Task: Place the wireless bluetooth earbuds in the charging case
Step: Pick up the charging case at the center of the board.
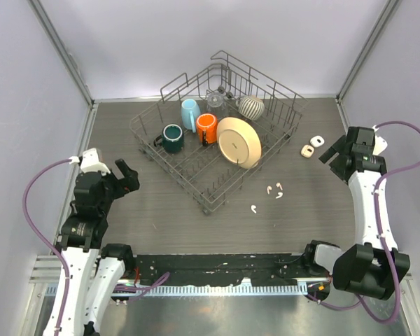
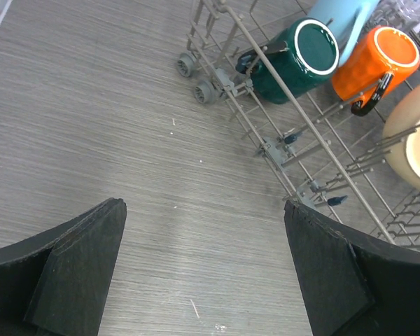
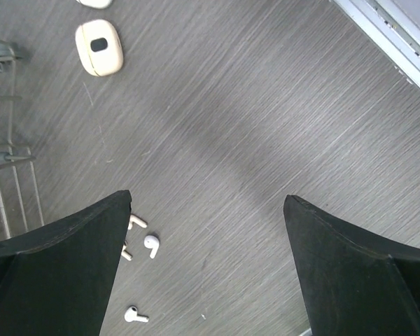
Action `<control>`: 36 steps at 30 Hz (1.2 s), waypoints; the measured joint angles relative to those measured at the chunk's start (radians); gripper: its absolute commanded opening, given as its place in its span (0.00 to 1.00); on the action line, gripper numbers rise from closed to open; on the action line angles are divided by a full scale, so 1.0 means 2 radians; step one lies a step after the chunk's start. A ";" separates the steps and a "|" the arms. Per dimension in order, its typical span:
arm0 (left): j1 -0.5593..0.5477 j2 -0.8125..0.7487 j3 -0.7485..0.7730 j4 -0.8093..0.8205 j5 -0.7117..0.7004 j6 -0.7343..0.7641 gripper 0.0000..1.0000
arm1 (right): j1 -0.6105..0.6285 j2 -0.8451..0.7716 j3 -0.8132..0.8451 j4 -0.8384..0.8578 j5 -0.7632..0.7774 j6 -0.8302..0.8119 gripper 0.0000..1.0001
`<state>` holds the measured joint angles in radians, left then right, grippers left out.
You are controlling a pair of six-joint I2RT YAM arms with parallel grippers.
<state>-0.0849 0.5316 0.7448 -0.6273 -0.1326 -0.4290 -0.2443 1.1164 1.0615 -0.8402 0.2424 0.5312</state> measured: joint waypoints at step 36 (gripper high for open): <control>-0.002 -0.001 0.000 -0.007 0.010 0.037 1.00 | -0.010 0.399 0.207 0.069 -0.094 0.031 0.75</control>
<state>-0.0895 0.5297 0.7448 -0.6407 -0.1116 -0.3542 -0.2649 1.9144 1.4750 -0.7013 0.0540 0.5926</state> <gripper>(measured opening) 0.996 0.750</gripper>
